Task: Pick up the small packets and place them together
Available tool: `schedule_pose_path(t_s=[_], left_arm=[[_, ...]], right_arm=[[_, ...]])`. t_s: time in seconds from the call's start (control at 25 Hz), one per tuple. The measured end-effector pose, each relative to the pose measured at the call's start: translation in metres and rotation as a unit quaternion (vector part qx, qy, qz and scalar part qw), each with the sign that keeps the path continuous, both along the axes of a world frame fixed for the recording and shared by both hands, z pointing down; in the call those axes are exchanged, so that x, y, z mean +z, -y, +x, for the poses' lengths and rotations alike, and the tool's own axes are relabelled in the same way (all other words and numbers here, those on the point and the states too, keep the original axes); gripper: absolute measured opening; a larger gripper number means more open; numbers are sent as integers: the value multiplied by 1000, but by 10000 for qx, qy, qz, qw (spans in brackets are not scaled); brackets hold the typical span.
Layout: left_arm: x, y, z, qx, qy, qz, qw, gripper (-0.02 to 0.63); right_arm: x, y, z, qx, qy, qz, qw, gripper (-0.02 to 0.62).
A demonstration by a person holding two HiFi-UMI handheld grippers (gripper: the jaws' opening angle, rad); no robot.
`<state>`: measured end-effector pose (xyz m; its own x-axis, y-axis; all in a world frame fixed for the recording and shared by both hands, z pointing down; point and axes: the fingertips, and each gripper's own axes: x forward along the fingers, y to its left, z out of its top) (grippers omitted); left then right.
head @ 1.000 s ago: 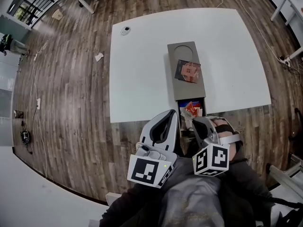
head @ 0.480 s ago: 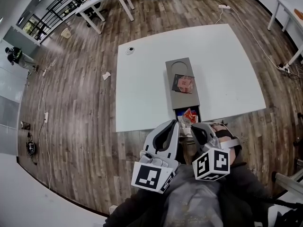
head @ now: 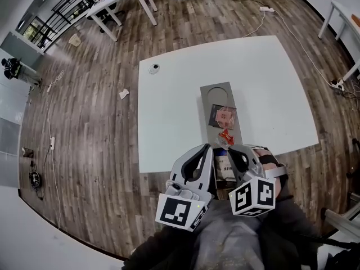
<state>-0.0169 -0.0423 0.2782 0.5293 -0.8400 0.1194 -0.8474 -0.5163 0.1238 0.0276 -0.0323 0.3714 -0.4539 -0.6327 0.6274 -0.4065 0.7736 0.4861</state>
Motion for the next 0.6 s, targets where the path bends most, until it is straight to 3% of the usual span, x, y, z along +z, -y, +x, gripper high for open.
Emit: schedule_pose_path(t_s=[0.36,0.6], left_arm=[[12,74,-27,53,13,-266,9996,3],[46,97,-51,-121,-52,-758,9970,3]], right_arm=[[-7,104,-1,496,24,67,9987,7],[18,140,-6,590,-96,-207,9980,8]])
